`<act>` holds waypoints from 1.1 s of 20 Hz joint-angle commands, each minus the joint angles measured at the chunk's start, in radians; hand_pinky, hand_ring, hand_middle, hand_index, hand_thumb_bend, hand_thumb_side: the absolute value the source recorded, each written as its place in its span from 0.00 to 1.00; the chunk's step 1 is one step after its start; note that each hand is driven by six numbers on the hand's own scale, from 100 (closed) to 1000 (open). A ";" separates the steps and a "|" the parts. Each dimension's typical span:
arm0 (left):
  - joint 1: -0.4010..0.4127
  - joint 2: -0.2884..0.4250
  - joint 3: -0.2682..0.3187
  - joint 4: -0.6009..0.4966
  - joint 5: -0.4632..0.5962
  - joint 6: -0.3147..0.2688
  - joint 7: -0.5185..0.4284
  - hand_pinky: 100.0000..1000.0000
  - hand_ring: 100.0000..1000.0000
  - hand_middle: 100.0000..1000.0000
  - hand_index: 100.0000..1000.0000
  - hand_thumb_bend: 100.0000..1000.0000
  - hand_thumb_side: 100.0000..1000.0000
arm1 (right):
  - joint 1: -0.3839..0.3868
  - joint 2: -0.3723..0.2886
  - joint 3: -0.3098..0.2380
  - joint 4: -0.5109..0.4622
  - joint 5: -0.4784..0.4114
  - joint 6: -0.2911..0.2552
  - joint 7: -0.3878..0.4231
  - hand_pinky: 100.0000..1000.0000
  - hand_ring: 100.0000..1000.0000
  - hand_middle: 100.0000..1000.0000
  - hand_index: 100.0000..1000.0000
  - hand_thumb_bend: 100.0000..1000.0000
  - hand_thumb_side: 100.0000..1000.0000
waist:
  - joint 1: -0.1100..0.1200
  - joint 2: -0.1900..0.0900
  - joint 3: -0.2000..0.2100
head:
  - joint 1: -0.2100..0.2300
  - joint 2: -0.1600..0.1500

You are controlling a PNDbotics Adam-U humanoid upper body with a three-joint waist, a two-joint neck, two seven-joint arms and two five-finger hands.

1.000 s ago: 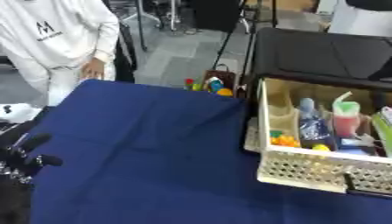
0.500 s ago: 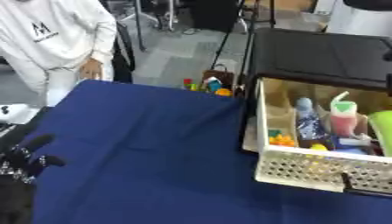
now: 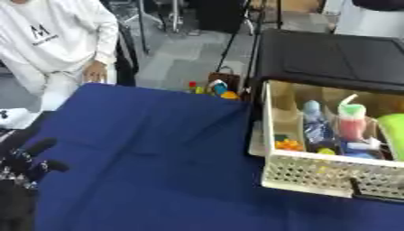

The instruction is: Pick up objects from table and place into drawer.

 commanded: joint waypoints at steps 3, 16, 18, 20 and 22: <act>0.005 0.019 0.006 -0.013 0.008 -0.006 0.001 0.53 0.79 0.82 0.83 0.01 1.00 | 0.059 -0.033 -0.067 -0.110 -0.081 0.066 -0.026 0.29 0.47 0.39 0.63 0.39 1.00 | 0.006 -0.027 -0.019 | -0.028 0.014; 0.017 0.020 0.014 -0.013 0.016 -0.006 0.010 0.53 0.79 0.82 0.83 0.01 1.00 | 0.178 0.084 -0.131 -0.231 -0.068 0.154 -0.062 0.28 0.44 0.35 0.59 0.51 1.00 | 0.019 -0.044 -0.070 | -0.102 0.057; 0.022 0.015 0.017 -0.013 0.016 -0.002 0.013 0.52 0.79 0.82 0.83 0.01 1.00 | 0.200 0.118 -0.132 -0.232 -0.059 0.142 -0.060 0.28 0.44 0.34 0.58 0.51 1.00 | 0.027 -0.050 -0.089 | -0.095 0.068; 0.027 0.013 0.019 -0.013 0.014 -0.002 0.015 0.52 0.79 0.82 0.83 0.01 1.00 | 0.216 0.161 -0.128 -0.233 -0.042 0.126 -0.051 0.28 0.44 0.33 0.58 0.51 1.00 | 0.030 -0.055 -0.097 | -0.083 0.079; 0.032 0.011 0.020 -0.013 0.012 -0.003 0.017 0.52 0.79 0.82 0.83 0.01 1.00 | 0.226 0.206 -0.117 -0.232 -0.020 0.108 -0.029 0.29 0.44 0.33 0.58 0.51 1.00 | 0.032 -0.058 -0.102 | -0.073 0.087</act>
